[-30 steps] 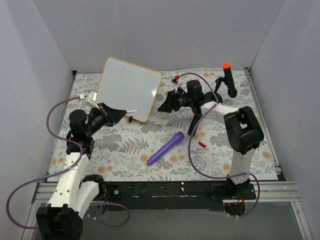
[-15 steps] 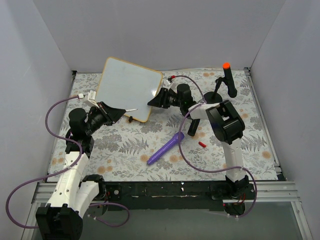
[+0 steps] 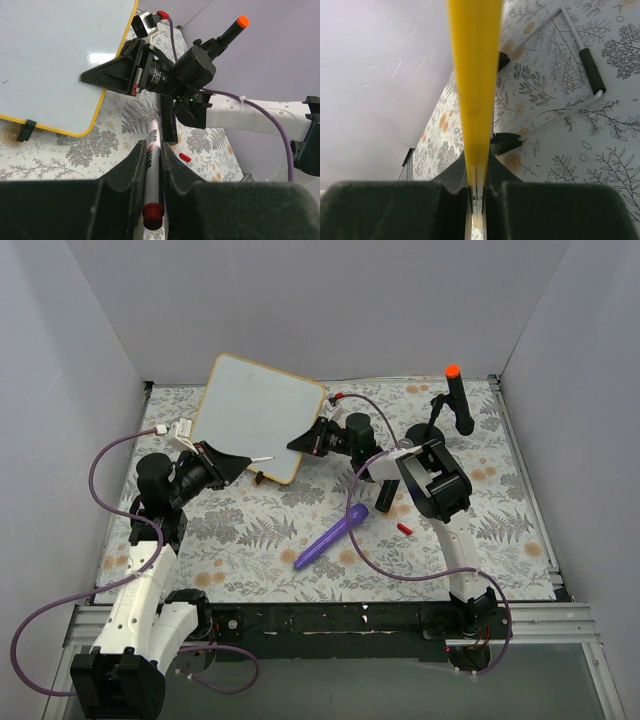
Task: Write a sentence on the whiteboard
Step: Pick up the whiteboard from the whiteboard stand.
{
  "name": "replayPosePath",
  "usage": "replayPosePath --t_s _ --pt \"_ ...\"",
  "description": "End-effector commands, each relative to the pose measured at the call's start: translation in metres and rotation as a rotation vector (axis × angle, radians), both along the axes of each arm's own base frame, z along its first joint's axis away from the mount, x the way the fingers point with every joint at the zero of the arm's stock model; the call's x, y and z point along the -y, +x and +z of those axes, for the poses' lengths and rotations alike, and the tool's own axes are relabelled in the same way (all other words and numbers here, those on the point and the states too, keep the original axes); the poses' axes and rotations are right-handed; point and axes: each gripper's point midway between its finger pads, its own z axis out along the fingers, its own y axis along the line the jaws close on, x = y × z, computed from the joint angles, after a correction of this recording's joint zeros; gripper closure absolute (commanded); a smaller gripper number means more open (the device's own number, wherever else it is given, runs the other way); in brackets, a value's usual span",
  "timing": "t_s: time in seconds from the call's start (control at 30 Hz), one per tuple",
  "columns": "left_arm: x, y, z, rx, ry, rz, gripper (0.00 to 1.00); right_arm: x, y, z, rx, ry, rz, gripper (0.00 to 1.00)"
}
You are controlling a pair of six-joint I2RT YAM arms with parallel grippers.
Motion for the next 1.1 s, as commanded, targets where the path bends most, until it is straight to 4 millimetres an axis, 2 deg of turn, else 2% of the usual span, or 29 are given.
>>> replayPosePath --t_s 0.0,0.1,0.13,0.17,0.43,0.47,0.53,0.63,0.8,1.07 --pt "-0.002 -0.002 0.02 0.049 0.01 0.001 1.0 0.0 -0.004 0.041 0.11 0.11 0.02 0.99" --pt "0.0 -0.005 0.023 0.058 0.012 -0.012 1.0 0.01 -0.009 0.04 0.13 0.098 0.024 0.99" --pt "0.0 -0.006 0.024 0.061 0.013 -0.016 1.0 0.016 -0.012 0.031 0.113 0.076 0.023 0.99" --pt "0.001 -0.007 0.024 0.063 0.015 -0.023 1.0 0.02 -0.014 0.034 0.123 0.07 0.026 0.99" --pt "0.006 -0.019 0.03 0.086 0.005 -0.059 1.0 0.066 -0.032 0.027 0.221 -0.031 0.101 0.99" --pt "0.006 -0.02 0.031 0.089 0.004 -0.062 1.0 0.07 -0.035 0.032 0.247 -0.037 0.111 0.99" --pt "0.007 -0.022 0.032 0.093 -0.002 -0.067 1.0 0.08 -0.041 0.024 0.247 -0.075 0.146 0.99" --pt "0.01 -0.024 0.035 0.098 -0.008 -0.078 1.0 0.089 -0.048 0.024 0.251 -0.073 0.195 0.99" --pt "0.012 -0.029 0.038 0.105 -0.018 -0.088 1.0 0.09 -0.054 0.029 0.3 -0.066 0.251 0.99" --pt "0.013 -0.031 0.037 0.098 -0.02 -0.092 1.0 0.09 -0.05 0.027 0.314 -0.067 0.286 0.99"
